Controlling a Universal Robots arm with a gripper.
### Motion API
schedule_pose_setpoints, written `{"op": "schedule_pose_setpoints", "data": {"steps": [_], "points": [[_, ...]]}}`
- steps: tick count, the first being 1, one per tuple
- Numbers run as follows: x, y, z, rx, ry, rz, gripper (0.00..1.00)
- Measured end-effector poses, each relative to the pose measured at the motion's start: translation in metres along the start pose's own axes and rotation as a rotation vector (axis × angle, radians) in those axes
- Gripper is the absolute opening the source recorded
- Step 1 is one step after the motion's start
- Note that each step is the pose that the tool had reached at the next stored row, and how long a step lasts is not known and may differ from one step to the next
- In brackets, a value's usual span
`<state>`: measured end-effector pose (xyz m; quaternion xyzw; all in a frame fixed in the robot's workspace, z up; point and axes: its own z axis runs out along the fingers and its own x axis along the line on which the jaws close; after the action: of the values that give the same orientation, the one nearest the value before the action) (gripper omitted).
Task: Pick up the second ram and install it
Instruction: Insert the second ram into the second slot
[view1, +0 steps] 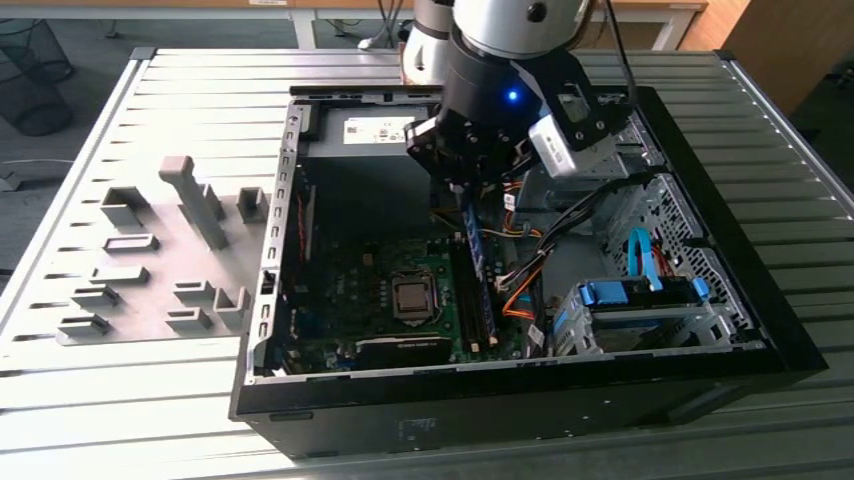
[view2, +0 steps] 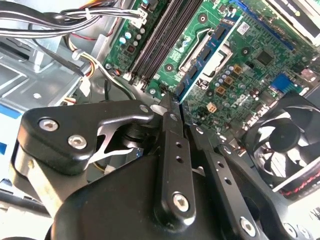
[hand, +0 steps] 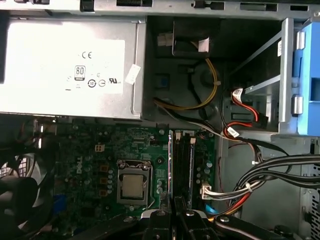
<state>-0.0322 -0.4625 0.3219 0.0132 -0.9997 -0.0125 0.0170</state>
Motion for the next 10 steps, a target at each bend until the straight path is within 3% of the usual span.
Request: {"op": "schedule_pose_setpoints", "data": {"steps": [10], "points": [[-0.0024, -0.0046, 0.0179, -0.001, -0.0007, 0.026, 0.14]]}}
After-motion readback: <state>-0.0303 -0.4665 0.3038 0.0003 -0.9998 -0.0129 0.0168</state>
